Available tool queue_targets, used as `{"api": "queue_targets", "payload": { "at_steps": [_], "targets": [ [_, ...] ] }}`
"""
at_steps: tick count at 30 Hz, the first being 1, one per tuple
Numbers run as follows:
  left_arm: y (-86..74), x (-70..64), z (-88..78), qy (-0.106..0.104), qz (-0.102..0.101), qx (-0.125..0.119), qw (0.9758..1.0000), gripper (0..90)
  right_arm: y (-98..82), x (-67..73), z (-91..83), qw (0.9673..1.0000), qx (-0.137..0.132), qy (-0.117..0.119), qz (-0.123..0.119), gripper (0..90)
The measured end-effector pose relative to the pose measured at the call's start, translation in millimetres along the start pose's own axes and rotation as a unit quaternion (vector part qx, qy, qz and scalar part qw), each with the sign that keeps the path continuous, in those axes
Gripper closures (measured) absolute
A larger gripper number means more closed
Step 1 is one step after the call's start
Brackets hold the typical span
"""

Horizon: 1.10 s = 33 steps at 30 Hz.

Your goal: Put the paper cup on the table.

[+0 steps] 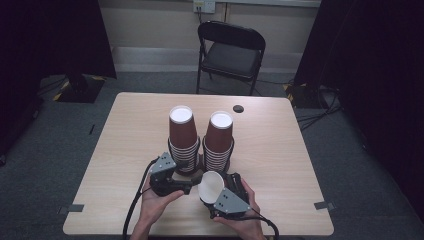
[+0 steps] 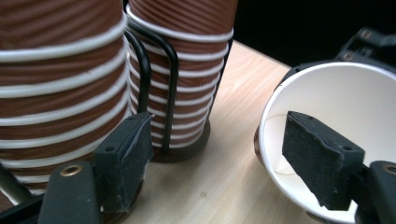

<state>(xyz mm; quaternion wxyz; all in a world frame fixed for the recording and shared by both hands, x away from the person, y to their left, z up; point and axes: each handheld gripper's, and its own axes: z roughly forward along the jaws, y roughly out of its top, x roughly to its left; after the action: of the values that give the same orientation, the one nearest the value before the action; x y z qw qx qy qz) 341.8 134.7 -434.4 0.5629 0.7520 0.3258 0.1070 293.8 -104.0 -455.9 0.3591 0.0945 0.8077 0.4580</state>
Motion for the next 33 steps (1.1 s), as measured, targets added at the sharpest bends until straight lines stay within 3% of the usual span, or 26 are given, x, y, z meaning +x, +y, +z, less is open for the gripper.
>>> {"api": "queue_targets", "payload": {
  "at_steps": [6, 9, 12, 15, 20, 25, 28, 31, 33],
  "targets": [
    [-4.4, 1.8, -6.3, 0.019, 0.011, -0.022, 0.9995, 23.7, -5.0, -6.2, -4.4, 0.9996, 0.007, -0.014, 0.023, 10.8],
    [-8.9, 1.5, -7.8, 0.022, 0.017, -0.027, 0.9992, 22.8, -9.2, -11.1, -7.3, 0.9985, -0.002, -0.014, 0.052, 10.8],
    [-14.2, 1.2, -12.4, 0.041, 0.030, -0.039, 0.9979, 23.8, -11.9, -15.4, -10.9, 0.9968, -0.012, -0.017, 0.077, 11.1],
    [-19.8, 6.3, -17.4, 0.057, 0.019, -0.050, 0.9970, 25.1, -16.2, -21.3, -16.4, 0.9941, -0.023, -0.016, 0.104, 11.1],
    [-29.9, 11.1, -21.9, 0.075, 0.020, -0.055, 0.9954, 24.0, -26.6, -31.8, -23.2, 0.9869, -0.040, -0.018, 0.155, 11.0],
    [-41.2, 15.9, -24.3, 0.086, 0.016, -0.055, 0.9946, 21.9, -32.7, -40.6, -24.1, 0.9812, -0.043, -0.023, 0.187, 10.5],
    [-46.9, 17.2, -24.1, 0.093, 0.005, -0.056, 0.9941, 21.1, -35.8, -46.8, -25.0, 0.9767, -0.049, -0.032, 0.206, 10.2],
    [-51.2, 17.7, -22.4, 0.085, -0.004, -0.059, 0.9946, 21.6, -38.7, -54.1, -26.3, 0.9717, -0.051, -0.050, 0.225, 9.5],
    [-53.6, 16.0, -20.9, 0.094, 0.004, -0.056, 0.9940, 21.4, -41.0, -59.3, -26.8, 0.9684, -0.052, -0.054, 0.238, 9.4]
  ]
}}
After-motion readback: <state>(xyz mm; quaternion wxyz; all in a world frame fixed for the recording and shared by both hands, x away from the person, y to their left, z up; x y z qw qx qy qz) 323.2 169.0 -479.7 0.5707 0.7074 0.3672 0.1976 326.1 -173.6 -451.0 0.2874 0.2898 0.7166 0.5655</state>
